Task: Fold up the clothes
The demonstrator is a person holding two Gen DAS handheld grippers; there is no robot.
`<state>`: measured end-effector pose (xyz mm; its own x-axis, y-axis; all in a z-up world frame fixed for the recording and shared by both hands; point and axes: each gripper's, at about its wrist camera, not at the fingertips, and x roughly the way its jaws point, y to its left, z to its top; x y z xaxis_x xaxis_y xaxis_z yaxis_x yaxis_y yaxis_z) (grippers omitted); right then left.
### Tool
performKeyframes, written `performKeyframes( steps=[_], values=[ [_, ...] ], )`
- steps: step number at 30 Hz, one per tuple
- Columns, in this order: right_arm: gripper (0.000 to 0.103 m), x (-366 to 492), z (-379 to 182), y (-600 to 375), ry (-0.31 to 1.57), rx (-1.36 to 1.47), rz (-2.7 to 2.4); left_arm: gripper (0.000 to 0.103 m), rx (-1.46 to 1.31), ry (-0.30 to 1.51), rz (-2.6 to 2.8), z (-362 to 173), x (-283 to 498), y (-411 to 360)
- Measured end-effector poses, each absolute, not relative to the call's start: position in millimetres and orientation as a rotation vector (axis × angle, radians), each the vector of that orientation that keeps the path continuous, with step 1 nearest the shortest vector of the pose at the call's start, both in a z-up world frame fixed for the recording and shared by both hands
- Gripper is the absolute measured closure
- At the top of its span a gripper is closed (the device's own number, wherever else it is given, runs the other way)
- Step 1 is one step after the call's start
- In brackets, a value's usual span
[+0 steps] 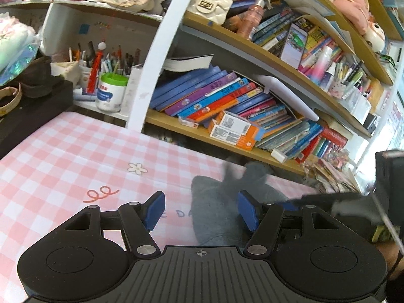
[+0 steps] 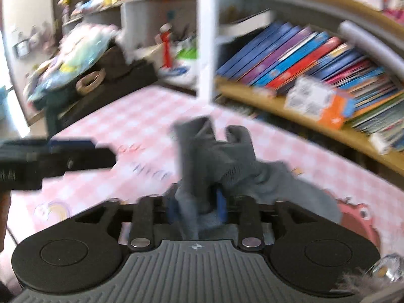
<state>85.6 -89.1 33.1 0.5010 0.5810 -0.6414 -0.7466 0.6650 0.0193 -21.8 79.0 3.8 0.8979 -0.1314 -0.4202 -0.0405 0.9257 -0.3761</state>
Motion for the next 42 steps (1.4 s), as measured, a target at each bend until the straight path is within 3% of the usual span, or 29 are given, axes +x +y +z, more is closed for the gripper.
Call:
performKeyframes(
  steps=[3, 8, 16, 22, 30, 33, 36, 39, 42],
  values=[
    [0.047, 80.2, 34.1, -93.2, 0.673, -0.248, 0.878, 0.039, -0.396, 0.453, -0.046, 4.8, -21.3, 79.3],
    [0.035, 72.4, 51.0, -131.1, 0.659, -0.120, 0.880, 0.039, -0.397, 0.455, -0.059, 5.9, -19.4, 76.8],
    [0.030, 76.7, 38.8, -217.1, 0.724, 0.148, 0.607, 0.038, -0.360, 0.468, -0.158, 12.4, -0.6, 60.3],
    [0.029, 91.7, 0.8, -266.0, 0.889, 0.455, 0.345, 0.038, -0.276, 0.497, -0.215, 13.9, 28.1, 35.8],
    [0.029, 93.3, -8.0, -257.1, 0.935, 0.443, 0.349, 0.039, -0.159, 0.647, -0.170, -11.9, 67.4, 20.4],
    [0.029, 95.6, -11.6, -251.8, 0.947, 0.428, 0.360, 0.053, -0.209, 0.697, -0.174, -30.0, 71.2, 29.8],
    [0.029, 95.8, -11.0, -251.2, 0.946, 0.425, 0.360, 0.092, -0.300, 0.615, -0.201, -18.5, 58.5, 43.3],
    [0.029, 96.0, -10.3, -253.5, 0.937, 0.437, 0.358, 0.099, -0.400, 0.463, -0.254, 7.3, 38.6, 55.4],
    [0.027, 95.3, -8.6, -255.1, 0.922, 0.450, 0.366, 0.099, -0.434, 0.370, -0.285, 26.9, 20.1, 60.9]
  ],
)
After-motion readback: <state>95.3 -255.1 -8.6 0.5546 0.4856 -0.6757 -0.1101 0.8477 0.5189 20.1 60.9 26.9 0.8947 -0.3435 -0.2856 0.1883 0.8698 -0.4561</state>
